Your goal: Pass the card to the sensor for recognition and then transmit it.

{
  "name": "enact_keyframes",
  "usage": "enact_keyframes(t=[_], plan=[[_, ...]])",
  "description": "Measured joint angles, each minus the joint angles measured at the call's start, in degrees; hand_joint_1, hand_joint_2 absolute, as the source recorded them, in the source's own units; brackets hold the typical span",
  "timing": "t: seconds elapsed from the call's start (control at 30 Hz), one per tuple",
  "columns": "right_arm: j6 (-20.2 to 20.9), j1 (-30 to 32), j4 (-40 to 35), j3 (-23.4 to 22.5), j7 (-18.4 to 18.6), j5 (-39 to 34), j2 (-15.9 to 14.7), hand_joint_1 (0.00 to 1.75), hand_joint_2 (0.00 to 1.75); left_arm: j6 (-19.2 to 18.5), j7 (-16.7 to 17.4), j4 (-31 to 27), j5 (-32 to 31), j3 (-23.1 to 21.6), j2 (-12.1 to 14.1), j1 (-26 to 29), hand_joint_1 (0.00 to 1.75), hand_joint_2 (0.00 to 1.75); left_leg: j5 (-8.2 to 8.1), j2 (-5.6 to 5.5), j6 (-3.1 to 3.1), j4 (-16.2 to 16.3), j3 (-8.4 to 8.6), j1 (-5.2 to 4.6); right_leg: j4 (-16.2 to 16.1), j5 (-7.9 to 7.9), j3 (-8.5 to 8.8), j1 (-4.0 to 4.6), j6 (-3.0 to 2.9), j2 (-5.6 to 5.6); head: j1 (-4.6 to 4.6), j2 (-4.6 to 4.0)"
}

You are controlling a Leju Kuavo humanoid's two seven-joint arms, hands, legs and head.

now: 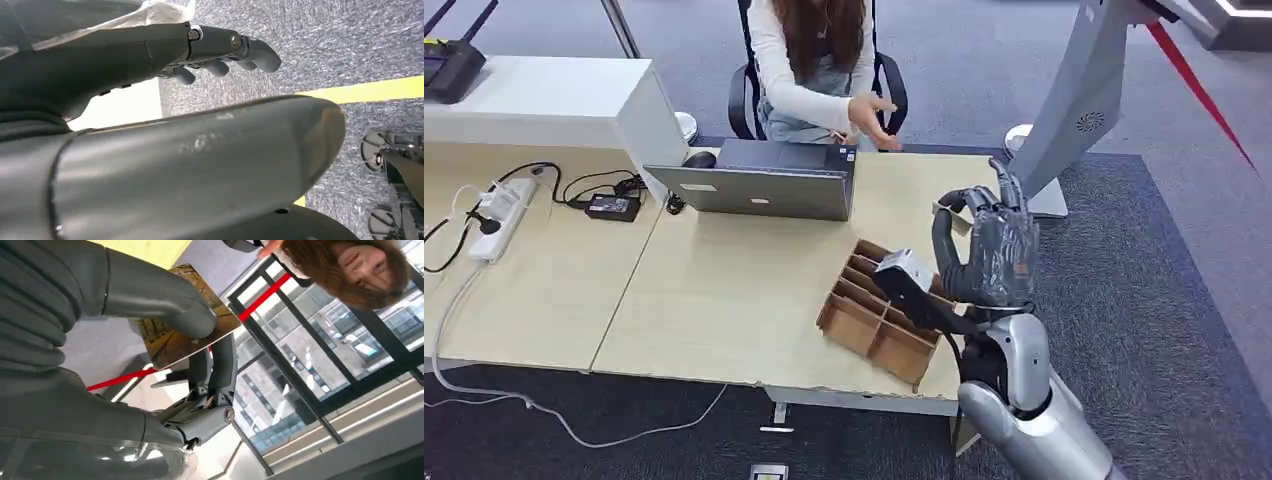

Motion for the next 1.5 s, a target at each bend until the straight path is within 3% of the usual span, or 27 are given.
enact_keyframes(t=[0.27, 0.37, 0.6, 0.97, 1.27, 1.5], plan=[[-0.1, -2.9, -3.6, 0.0, -1.1, -1.0, 0.0, 1.75, 1.75, -0.1, 0.0, 0.0, -0.3, 0.0, -0.2, 0.0, 0.00, 0.00, 0.00, 0.00, 0.00, 0.0, -0.02, 0.00, 0.0, 0.01, 0.02, 0.00, -0.01, 0.00, 0.00, 0.00], [5.5, -6.7, -3.1, 0.3, -1.5, -4.1, 1.1, 1.75, 1.75, -1.3, -1.2, 0.0, -2.2, -0.1, -0.2, 0.0, 0.00, 0.00, 0.01, 0.09, 0.00, 0.0, -0.11, 0.00, 0.0, 0.04, 0.02, 0.01, -0.05, 0.03, 0.00, 0.00], [5.2, -22.1, 15.5, 2.0, -4.8, -8.3, 9.0, 1.75, 1.75, -3.0, -2.0, 0.0, -3.7, -0.4, -0.4, -0.6, 0.00, 0.00, 0.20, -0.16, -0.05, 0.0, -0.10, 0.04, 0.0, 0.11, 0.00, 0.05, -0.13, -0.17, 0.00, 0.00], [6.8, -29.5, 34.9, 5.0, -5.2, -8.9, 17.7, 1.75, 1.75, -3.1, -2.0, 0.0, -4.3, -1.3, -0.8, -0.7, 0.00, 0.00, 0.17, -0.21, -0.05, 0.0, -0.12, 0.03, 0.0, 0.10, -0.02, 0.04, -0.11, -0.15, 0.00, 0.00], [7.4, -31.7, 46.9, 7.3, -5.0, -9.4, 21.3, 1.75, 1.75, -3.0, -2.3, 0.0, -4.3, -1.7, -1.0, -0.6, 0.00, 0.00, 0.17, -0.16, -0.05, 0.0, -0.08, 0.02, 0.0, 0.12, -0.02, 0.03, -0.12, -0.14, 0.00, 0.00], [7.0, -31.4, 51.0, 8.1, -5.5, -9.7, 21.6, 1.75, 1.75, -3.0, -2.0, 0.0, -4.3, -1.7, -1.2, -0.6, 0.00, 0.00, 0.17, -0.15, -0.05, 0.0, -0.07, 0.02, 0.0, 0.12, -0.03, 0.03, -0.12, -0.13, 0.00, 0.00]])
